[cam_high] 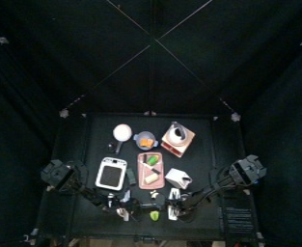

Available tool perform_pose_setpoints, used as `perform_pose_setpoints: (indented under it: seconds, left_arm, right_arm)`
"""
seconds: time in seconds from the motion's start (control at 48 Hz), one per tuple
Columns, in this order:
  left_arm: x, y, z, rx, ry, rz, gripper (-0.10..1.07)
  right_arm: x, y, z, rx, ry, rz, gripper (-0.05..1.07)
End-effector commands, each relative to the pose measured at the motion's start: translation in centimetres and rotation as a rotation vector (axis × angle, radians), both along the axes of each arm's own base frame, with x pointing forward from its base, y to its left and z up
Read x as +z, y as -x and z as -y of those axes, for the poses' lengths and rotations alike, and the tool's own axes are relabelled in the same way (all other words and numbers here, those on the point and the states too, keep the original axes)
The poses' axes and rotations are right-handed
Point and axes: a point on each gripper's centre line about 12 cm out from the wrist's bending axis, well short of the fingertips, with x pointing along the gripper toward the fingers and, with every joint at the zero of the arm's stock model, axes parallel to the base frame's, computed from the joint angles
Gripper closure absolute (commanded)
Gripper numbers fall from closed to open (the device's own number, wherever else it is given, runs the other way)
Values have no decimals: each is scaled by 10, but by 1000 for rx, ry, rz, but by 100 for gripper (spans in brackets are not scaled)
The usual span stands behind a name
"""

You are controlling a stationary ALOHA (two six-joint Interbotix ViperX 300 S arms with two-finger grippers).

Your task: Put cleaver back in holder

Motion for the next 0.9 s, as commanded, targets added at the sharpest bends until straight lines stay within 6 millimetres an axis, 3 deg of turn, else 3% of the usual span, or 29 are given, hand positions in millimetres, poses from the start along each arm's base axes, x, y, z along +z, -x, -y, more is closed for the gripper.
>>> perform_pose_setpoints:
  seconds: [0.0, 0.271, 0.604, 0.875]
  left_arm:
    - [14, -1, 4, -11, 17, 36, 59]
    - [34, -4, -3, 21, 35, 100, 52]
    - [68, -5, -21, 69, 74, 178, 13]
    - [88, -7, -36, 100, 93, 224, 11]
  right_arm:
    - [20, -2, 1, -14, -20, 44, 58]
    - [37, -2, 2, -23, -32, 73, 58]
    - [62, 14, 8, -67, -53, 63, 58]
    - [81, 40, 10, -118, -98, -1, 58]
